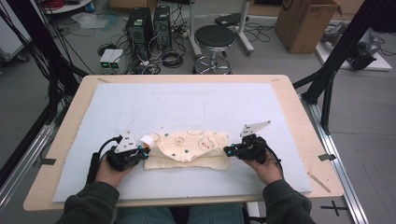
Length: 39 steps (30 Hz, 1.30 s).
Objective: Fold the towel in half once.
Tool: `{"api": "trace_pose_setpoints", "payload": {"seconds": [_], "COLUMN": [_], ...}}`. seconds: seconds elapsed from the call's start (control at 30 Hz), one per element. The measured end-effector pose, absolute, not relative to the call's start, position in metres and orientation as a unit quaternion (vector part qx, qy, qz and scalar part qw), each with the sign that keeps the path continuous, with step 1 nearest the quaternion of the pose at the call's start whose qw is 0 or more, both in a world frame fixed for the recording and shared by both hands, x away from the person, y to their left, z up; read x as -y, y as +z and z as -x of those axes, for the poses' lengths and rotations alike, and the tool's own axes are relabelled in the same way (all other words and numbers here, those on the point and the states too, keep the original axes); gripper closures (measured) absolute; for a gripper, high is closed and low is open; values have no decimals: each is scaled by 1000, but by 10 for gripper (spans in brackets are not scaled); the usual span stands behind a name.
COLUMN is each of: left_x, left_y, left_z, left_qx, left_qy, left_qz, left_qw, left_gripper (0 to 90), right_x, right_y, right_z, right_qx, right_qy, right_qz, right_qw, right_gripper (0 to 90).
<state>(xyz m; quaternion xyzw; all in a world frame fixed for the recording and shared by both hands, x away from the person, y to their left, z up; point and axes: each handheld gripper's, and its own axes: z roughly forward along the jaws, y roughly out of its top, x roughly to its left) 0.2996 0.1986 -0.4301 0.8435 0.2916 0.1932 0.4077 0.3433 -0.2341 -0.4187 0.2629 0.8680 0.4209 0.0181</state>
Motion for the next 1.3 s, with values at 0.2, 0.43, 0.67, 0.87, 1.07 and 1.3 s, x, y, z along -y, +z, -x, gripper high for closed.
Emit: {"api": "trace_pose_setpoints", "payload": {"seconds": [0.2, 0.43, 0.67, 0.87, 1.07, 1.3], "left_x": [-200, -202, -219, -235, -229, -213], "left_y": [-431, -431, -426, -415, -404, -397], "left_z": [-296, -293, -288, -286, -291, -300], "left_qx": [-288, -293, -308, -326, -317, -301], "left_qy": [189, 187, 180, 187, 189, 179], "left_qz": [-845, -843, -831, -816, -813, -815], "left_qw": [409, 411, 426, 439, 450, 461], "left_gripper": [869, 804, 637, 630, 635, 659], "right_x": [234, 235, 243, 238, 230, 218], "right_y": [-418, -420, -417, -409, -410, -415], "right_z": [-338, -334, -329, -331, -338, -344], "right_qx": [-870, -871, -864, -864, -863, -869], "right_qy": [422, 422, 442, 448, 444, 429], "right_qz": [-256, -252, -242, -228, -240, -245], "right_qw": [20, 16, -1, 1, 7, 14], "right_gripper": [870, 849, 730, 675, 661, 660]}}
